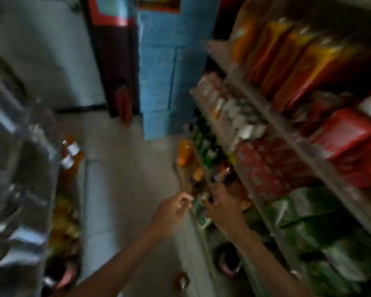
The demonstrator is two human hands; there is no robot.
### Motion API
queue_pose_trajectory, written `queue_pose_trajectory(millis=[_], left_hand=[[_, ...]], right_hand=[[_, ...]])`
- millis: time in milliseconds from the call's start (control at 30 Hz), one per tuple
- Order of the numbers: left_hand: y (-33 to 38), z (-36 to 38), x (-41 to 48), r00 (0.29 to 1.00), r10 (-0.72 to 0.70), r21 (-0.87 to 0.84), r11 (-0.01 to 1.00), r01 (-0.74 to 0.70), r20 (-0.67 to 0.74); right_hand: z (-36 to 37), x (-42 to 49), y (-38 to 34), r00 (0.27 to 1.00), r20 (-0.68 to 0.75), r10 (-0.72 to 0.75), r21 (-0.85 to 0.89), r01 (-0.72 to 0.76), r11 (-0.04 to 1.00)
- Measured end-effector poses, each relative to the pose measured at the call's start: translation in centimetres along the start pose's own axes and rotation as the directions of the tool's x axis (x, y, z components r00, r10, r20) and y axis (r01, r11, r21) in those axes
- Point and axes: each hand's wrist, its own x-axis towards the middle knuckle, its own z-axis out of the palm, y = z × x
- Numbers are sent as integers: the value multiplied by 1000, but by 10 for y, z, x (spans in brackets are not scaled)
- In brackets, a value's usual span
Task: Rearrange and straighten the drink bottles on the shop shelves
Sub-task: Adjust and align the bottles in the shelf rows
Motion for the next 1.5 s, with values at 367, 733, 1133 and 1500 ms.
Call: queue_pose_trajectory(millis=[367,733,1133,1500], left_hand=[[-303,133,16,917,-365,-118,929,350,-159],[-483,250,15,850,-514,-142,855,498,-117],[-340,176,42,587,-456,261,884,389,669],[14,-35,130,850,153,429,811,-399,504]], right_hand=[[360,40,215,790,555,260,-202,-174,964],[559,-8,387,633,744,213,-355,105,929],[379,16,245,860,450,242,-71,-236,969],[19,90,-7,998,-68,4,333,19,943]])
